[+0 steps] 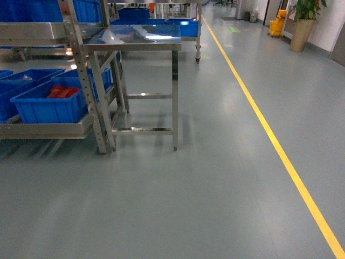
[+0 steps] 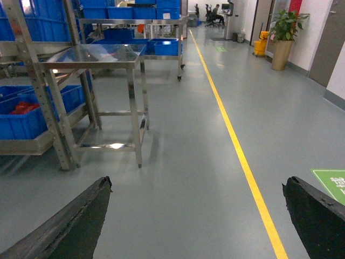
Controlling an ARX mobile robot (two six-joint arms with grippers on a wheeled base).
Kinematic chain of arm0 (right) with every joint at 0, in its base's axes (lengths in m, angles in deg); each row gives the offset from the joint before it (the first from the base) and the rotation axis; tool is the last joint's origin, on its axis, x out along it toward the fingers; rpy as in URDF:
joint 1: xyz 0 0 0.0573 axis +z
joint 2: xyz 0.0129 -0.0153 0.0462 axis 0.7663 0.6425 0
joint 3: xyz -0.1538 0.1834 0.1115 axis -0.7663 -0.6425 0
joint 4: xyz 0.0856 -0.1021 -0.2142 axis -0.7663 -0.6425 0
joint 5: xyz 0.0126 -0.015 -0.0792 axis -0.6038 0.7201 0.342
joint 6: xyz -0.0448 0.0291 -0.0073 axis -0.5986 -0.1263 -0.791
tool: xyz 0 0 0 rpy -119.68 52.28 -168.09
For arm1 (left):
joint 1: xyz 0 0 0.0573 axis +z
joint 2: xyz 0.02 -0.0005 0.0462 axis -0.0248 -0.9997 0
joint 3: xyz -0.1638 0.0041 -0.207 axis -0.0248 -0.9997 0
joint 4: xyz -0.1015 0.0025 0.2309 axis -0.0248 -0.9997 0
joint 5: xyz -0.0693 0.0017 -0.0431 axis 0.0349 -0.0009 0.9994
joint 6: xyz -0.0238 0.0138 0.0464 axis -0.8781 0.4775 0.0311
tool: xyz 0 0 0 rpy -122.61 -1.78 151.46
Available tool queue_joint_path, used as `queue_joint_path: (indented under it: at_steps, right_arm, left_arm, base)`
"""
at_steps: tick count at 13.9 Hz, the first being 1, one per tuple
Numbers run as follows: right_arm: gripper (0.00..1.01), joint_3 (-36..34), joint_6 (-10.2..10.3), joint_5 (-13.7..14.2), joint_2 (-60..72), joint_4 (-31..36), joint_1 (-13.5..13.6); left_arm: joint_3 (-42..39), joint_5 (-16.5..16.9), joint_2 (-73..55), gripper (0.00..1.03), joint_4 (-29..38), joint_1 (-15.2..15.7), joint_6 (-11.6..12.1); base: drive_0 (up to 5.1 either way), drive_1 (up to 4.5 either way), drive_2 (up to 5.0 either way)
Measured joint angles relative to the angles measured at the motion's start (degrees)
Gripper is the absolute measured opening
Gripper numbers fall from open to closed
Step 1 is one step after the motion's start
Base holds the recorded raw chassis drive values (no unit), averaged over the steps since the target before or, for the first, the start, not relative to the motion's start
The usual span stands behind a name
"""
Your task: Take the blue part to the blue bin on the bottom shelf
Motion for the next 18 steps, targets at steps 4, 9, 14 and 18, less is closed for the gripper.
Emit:
queue_joint_path:
  at_steps: [4,9,14,18]
  right_arm:
    - [0.98,0.00,0.00,0.00,0.00,0.02,0.00]
    - [0.98,0.00,0.00,0.00,0.00,0.09,0.00]
    - [0.98,0.00,0.00,0.00,0.00,0.04,0.00]
    - [0.98,0.00,0.00,0.00,0.00,-0.04,0.00]
  left_arm:
    - [0.00,-0.02,-0.07,0.43,0.00,0.00,0.00]
    - [0.00,0.00,-0.02,0.43,0.04,0.02,0.00]
    - [0.00,0.00,-0.11,0.43,0.00,-0.02,0.00]
    - [0.00,0.00,-0.09,0.43,-0.02,-0.02,0.00]
  base:
    - [-0.1,4.12,-4.2]
    - [0.0,4.16,-4.2]
    - [0.1,4.25,-4.1]
    - [0.0,4.17,-4.2]
